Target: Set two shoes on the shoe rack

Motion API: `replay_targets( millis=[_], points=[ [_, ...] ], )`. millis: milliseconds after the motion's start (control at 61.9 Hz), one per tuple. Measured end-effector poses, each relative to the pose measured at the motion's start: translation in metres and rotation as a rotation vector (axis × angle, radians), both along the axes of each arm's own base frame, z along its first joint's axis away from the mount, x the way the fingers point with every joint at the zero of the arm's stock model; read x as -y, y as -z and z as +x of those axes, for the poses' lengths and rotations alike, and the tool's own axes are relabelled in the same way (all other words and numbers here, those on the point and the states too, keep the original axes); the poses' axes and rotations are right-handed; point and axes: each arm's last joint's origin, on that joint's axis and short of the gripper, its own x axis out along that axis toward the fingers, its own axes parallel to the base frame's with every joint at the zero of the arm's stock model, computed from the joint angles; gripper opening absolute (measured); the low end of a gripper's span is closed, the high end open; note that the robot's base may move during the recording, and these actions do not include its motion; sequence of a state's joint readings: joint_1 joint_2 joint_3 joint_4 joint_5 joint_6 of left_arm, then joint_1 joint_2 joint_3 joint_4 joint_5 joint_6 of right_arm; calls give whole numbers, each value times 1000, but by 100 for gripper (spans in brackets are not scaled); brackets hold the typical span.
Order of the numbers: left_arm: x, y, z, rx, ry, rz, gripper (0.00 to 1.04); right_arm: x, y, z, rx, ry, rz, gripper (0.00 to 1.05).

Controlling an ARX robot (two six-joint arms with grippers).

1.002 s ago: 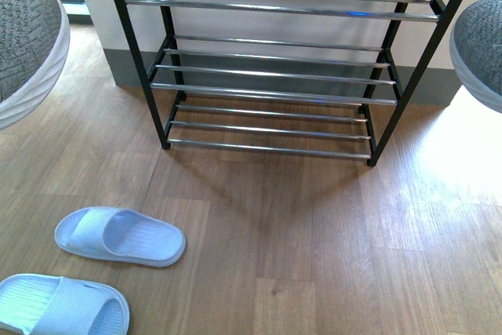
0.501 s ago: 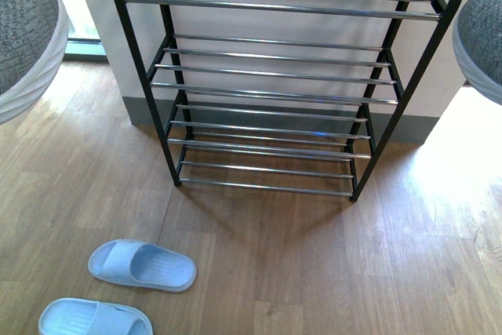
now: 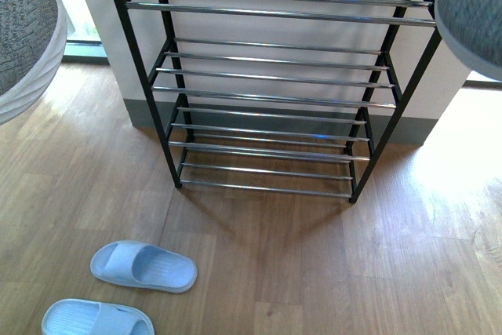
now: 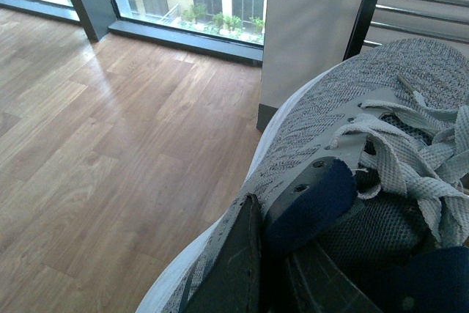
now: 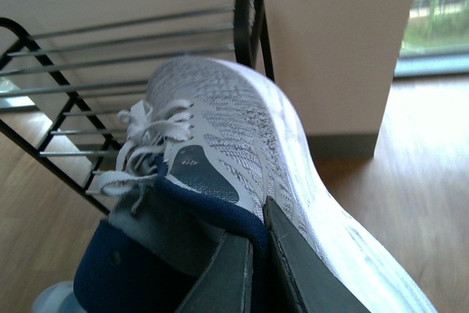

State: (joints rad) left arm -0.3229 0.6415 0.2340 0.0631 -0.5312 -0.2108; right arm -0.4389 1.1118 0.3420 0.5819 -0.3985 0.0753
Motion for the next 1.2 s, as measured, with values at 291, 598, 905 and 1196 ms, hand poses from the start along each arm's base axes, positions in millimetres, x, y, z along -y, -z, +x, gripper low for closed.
replay_targets(
  millis=[291,598,905,1196],
  points=[
    [0,0,0,0,0,0,2,-12,-52,23,-17,43,90,1],
    [0,0,0,0,0,0,2,-69,-89,110,-98,105,289,1],
    [0,0,0,0,0,0,2,-102,-95,180,-148,199,382,1],
    [0,0,0,0,0,0,2,-106,-84,231,-200,314,440,1]
  ],
)
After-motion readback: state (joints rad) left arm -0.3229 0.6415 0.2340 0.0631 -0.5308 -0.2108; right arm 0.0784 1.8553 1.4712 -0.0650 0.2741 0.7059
